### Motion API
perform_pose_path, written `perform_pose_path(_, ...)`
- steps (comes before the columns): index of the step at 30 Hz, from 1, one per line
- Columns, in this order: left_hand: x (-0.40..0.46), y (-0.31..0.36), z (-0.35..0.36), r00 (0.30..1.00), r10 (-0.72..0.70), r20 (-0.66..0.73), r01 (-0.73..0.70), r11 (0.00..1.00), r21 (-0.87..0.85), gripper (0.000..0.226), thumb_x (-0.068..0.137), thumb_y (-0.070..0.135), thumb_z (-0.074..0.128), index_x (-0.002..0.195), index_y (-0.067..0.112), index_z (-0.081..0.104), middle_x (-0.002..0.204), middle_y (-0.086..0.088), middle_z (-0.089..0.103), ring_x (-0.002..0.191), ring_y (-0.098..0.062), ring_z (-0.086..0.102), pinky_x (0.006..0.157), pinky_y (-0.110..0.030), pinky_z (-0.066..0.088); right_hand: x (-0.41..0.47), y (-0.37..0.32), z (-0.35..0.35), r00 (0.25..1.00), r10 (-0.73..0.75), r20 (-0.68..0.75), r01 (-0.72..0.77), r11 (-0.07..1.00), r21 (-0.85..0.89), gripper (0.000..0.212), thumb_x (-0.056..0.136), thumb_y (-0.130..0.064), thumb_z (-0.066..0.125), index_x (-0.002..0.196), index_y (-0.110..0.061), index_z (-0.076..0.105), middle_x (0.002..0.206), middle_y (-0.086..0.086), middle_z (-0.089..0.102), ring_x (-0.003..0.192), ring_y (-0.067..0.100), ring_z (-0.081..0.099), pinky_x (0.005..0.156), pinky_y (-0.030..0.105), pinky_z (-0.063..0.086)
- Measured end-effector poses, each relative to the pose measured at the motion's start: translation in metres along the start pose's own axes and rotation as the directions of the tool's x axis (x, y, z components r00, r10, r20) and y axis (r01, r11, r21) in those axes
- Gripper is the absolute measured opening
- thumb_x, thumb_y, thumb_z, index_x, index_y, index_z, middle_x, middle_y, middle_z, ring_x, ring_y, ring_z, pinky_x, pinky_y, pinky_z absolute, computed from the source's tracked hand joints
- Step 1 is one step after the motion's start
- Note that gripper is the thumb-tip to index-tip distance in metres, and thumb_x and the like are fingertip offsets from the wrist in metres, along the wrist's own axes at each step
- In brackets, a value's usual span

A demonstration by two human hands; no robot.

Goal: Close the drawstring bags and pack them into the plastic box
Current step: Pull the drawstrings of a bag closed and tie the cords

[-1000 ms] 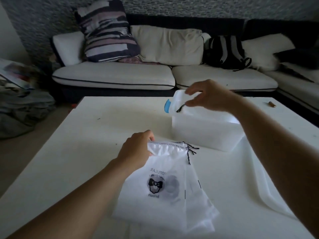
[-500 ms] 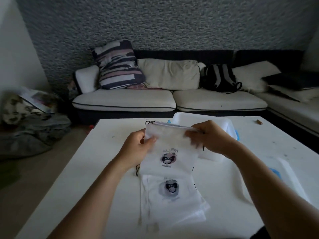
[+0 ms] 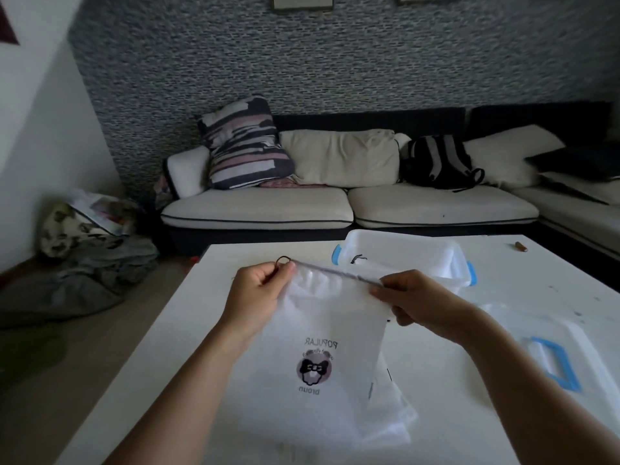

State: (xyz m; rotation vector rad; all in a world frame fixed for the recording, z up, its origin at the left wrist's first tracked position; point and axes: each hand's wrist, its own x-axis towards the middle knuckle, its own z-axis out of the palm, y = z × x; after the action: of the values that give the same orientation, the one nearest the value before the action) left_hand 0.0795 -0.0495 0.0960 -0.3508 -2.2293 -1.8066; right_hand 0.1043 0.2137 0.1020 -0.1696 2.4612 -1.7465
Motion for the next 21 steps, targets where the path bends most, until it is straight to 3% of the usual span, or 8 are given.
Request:
perform_pose_path(2, 0.006, -0.008, -0.003, 1.000, -0.029, -0.004, 0.029, 0.998, 0.054, 0.056, 0.097, 0.046, 0.057, 0.068, -0.001, 0.050, 0.062, -0.003, 0.037, 0.061, -0.017, 0.032, 0.063, -0.033, 0.029, 0.002, 0.002, -0.010, 0.999, 0.029, 0.025, -0.031, 0.994, 0.101, 0.047, 0.102, -0.009, 0.052, 0.056, -0.017, 0.061, 0.062, 0.000, 0.038, 0.052, 0.012, 0.029, 0.050, 0.022, 0.032)
perform_pose_path(4, 0.011, -0.013, -0.005, 0.995, -0.091, 0.049, 0.090, 0.995, 0.031, 0.043, 0.098, 0.050, 0.052, 0.085, 0.015, 0.072, 0.077, -0.003, 0.066, 0.072, -0.018, 0.060, 0.074, -0.033, 0.048, 0.002, 0.003, -0.018, 0.997, 0.047, 0.062, -0.057, 0.985, 0.165, 0.033, 0.104, -0.004, 0.045, 0.077, -0.004, 0.063, 0.071, 0.006, 0.042, 0.056, 0.013, 0.032, 0.055, 0.023, 0.037)
perform_pose_path(6, 0.015, -0.013, -0.007, 0.977, -0.156, 0.146, 0.169, 0.982, -0.079, 0.031, 0.105, 0.033, 0.047, 0.104, 0.020, 0.075, 0.100, -0.007, 0.076, 0.094, -0.022, 0.072, 0.085, -0.035, 0.056, 0.004, 0.007, -0.027, 0.996, 0.069, 0.057, -0.078, 0.983, 0.167, 0.021, 0.103, 0.000, 0.043, 0.096, 0.008, 0.061, 0.076, 0.011, 0.049, 0.060, 0.015, 0.038, 0.058, 0.025, 0.042)
perform_pose_path(7, 0.016, -0.011, -0.010, 0.969, -0.158, 0.189, 0.181, 0.978, -0.106, 0.030, 0.106, 0.024, 0.045, 0.104, 0.016, 0.074, 0.096, -0.007, 0.076, 0.090, -0.022, 0.072, 0.079, -0.033, 0.057, 0.004, 0.008, -0.031, 0.996, 0.078, 0.044, -0.084, 0.984, 0.157, 0.020, 0.103, 0.001, 0.044, 0.104, 0.007, 0.064, 0.077, 0.013, 0.056, 0.061, 0.017, 0.042, 0.060, 0.026, 0.045)
perform_pose_path(10, 0.022, -0.013, -0.023, 0.974, -0.120, 0.191, 0.122, 0.993, -0.001, 0.025, 0.102, 0.010, 0.052, 0.089, 0.002, 0.073, 0.066, -0.008, 0.065, 0.059, -0.022, 0.061, 0.058, -0.033, 0.055, 0.003, 0.008, -0.044, 0.996, 0.083, 0.037, -0.086, 0.992, 0.087, 0.021, 0.101, -0.002, 0.050, 0.112, -0.003, 0.068, 0.091, 0.021, 0.072, 0.065, 0.023, 0.055, 0.064, 0.029, 0.054)
perform_pose_path(16, 0.023, -0.028, -0.051, 0.938, -0.261, 0.229, 0.164, 0.914, 0.371, 0.026, 0.091, 0.020, 0.071, 0.071, 0.003, 0.072, 0.060, -0.015, 0.067, 0.051, -0.030, 0.065, 0.050, -0.034, 0.056, -0.004, 0.019, -0.060, 0.978, 0.207, -0.020, -0.208, 0.969, -0.136, 0.016, 0.093, -0.009, 0.068, 0.090, 0.007, 0.071, 0.081, 0.023, 0.073, 0.061, 0.023, 0.062, 0.062, 0.032, 0.059)
perform_pose_path(19, 0.024, -0.023, -0.050, 0.961, -0.251, 0.118, 0.229, 0.958, 0.175, 0.041, 0.088, 0.041, 0.065, 0.057, 0.014, 0.068, 0.069, -0.015, 0.071, 0.059, -0.021, 0.067, 0.053, -0.032, 0.055, -0.006, 0.018, -0.060, 0.983, 0.118, -0.143, -0.146, 0.967, -0.208, 0.027, 0.092, -0.020, 0.070, 0.080, 0.004, 0.069, 0.071, 0.016, 0.071, 0.056, 0.019, 0.056, 0.053, 0.026, 0.049)
perform_pose_path(21, 0.028, -0.019, -0.040, 0.938, -0.343, 0.051, 0.343, 0.898, -0.277, 0.043, 0.093, 0.043, 0.058, 0.057, 0.020, 0.063, 0.089, -0.011, 0.077, 0.079, -0.015, 0.073, 0.070, -0.032, 0.056, -0.002, 0.017, -0.055, 0.980, 0.088, -0.181, -0.085, 0.996, 0.026, 0.028, 0.095, -0.025, 0.065, 0.088, 0.001, 0.069, 0.084, 0.014, 0.071, 0.068, 0.018, 0.060, 0.060, 0.027, 0.049)
